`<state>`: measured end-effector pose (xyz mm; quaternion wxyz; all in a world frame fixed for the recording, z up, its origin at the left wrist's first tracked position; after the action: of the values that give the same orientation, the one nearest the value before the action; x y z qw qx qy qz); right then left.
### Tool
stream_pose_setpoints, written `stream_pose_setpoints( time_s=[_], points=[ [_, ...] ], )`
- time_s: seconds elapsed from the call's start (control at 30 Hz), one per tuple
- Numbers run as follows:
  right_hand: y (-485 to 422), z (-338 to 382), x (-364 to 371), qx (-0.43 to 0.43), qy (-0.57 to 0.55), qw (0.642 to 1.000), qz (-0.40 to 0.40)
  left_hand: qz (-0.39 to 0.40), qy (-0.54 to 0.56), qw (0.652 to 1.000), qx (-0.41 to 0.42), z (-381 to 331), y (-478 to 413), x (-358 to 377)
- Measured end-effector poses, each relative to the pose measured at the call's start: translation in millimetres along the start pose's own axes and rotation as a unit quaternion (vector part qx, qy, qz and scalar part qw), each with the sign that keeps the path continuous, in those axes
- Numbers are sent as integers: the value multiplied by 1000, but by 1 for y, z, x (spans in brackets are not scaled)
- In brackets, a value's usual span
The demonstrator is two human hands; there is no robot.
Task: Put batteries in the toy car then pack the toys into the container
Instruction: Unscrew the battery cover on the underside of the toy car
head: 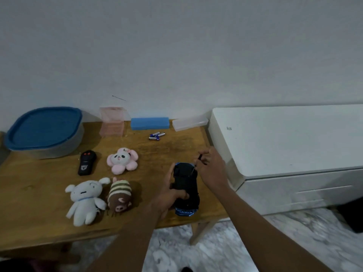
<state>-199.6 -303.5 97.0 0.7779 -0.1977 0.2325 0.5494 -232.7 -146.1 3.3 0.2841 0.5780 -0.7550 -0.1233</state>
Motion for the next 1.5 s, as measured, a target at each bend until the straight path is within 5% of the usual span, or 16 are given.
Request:
stream_pose_setpoints(
  time_s=[0.7,1.5],
  points=[
    [-2,-130,24,125,220,957,141,-69,68,995,-11,34,-6,-3],
    [0,-135,22,138,221,950,170,-71,63,995,-9,24,-1,-1]
  ],
)
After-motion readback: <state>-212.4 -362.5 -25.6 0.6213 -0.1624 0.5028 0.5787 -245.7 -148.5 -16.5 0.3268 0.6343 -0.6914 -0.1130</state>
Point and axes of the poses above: each hand's wrist, its own y-axis away from the middle knuckle, its own x-axis out of the palm, z = x × y, the point moved 9 cm from there along -y, towards the middle knuckle, and after that the axes turned 9 degrees about y, right-handed, at the moved point
